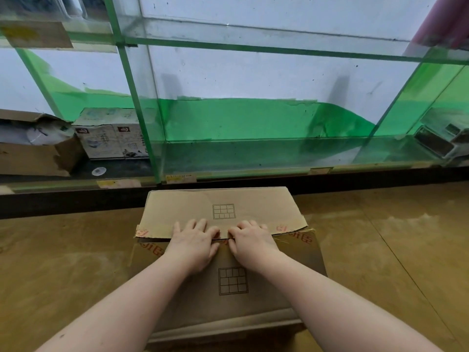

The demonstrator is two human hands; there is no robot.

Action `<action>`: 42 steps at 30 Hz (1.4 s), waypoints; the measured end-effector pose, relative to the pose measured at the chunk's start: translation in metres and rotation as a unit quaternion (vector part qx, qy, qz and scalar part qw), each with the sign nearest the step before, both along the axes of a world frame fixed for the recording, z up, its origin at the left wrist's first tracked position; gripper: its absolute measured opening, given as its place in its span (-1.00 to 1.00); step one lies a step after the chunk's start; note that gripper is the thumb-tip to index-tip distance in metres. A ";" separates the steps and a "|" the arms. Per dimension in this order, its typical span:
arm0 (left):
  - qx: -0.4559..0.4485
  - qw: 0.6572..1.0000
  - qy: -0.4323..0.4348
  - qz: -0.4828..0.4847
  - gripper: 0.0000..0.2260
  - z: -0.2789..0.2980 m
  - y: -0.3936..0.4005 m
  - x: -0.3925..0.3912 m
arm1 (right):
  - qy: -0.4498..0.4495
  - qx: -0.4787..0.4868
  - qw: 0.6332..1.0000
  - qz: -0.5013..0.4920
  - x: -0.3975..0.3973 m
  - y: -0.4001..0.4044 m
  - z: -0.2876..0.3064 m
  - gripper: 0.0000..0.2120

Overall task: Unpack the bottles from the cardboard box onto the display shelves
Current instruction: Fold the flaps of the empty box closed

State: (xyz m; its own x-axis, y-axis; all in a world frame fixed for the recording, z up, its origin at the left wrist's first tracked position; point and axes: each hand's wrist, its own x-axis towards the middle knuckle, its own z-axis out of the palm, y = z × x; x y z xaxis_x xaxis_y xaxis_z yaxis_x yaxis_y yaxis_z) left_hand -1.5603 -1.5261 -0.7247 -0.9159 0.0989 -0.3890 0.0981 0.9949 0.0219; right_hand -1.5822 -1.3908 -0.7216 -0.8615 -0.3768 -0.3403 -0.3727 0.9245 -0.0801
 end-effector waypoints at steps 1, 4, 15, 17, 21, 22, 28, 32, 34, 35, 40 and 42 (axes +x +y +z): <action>0.000 1.000 -0.005 -0.002 -0.58 -0.001 -0.001 -0.001 | -0.007 0.002 1.000 0.000 0.000 0.000 -0.002 -0.63; -0.002 1.000 -0.017 -0.011 -0.59 -0.003 -0.003 -0.004 | -0.028 0.000 1.000 0.003 -0.001 0.001 -0.008 -0.63; 0.002 1.000 0.009 -0.008 -0.57 -0.016 -0.002 -0.007 | 0.010 -0.013 1.000 0.023 -0.007 0.004 -0.022 -0.62; 0.007 1.000 0.005 -0.005 -0.55 -0.018 -0.003 -0.007 | 0.030 -0.019 0.999 0.026 -0.007 0.004 -0.024 -0.62; 0.009 1.000 0.006 -0.003 -0.52 -0.023 -0.007 -0.006 | 0.055 -0.031 0.998 0.028 -0.006 0.002 -0.028 -0.62; 0.010 1.000 0.006 -0.003 -0.52 -0.023 -0.007 -0.006 | 0.054 -0.030 0.998 0.029 -0.006 0.001 -0.029 -0.61; 0.030 0.999 0.018 0.022 -0.53 -0.021 -0.001 0.002 | 0.013 -0.037 0.998 0.047 -0.015 0.000 -0.025 -0.55; 0.036 0.999 0.026 0.014 -0.53 -0.019 0.006 0.009 | 0.008 -0.043 0.998 0.042 -0.031 -0.002 -0.017 -0.61; 0.038 0.998 0.039 0.007 -0.54 -0.018 0.008 0.009 | 0.011 -0.041 0.998 0.040 -0.038 -0.005 -0.014 -0.62; 0.040 0.998 0.044 0.006 -0.55 -0.018 0.008 0.010 | 0.012 -0.041 0.998 0.038 -0.041 -0.007 -0.014 -0.61; 0.051 0.998 0.043 0.013 -0.55 -0.021 0.008 0.012 | 0.011 -0.045 0.999 0.025 -0.047 -0.013 -0.014 -0.62; 0.047 0.997 0.050 0.029 -0.54 -0.020 0.004 0.010 | 0.016 -0.045 0.999 0.019 -0.048 -0.014 -0.014 -0.63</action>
State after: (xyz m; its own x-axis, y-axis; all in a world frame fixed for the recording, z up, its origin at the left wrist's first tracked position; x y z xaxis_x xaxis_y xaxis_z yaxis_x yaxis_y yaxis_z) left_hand -1.5501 -1.5216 -0.7451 -0.9551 0.0771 -0.2861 0.0477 0.9930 0.1084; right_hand -1.6304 -1.4045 -0.7353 -0.8563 -0.4370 -0.2754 -0.4109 0.8993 -0.1495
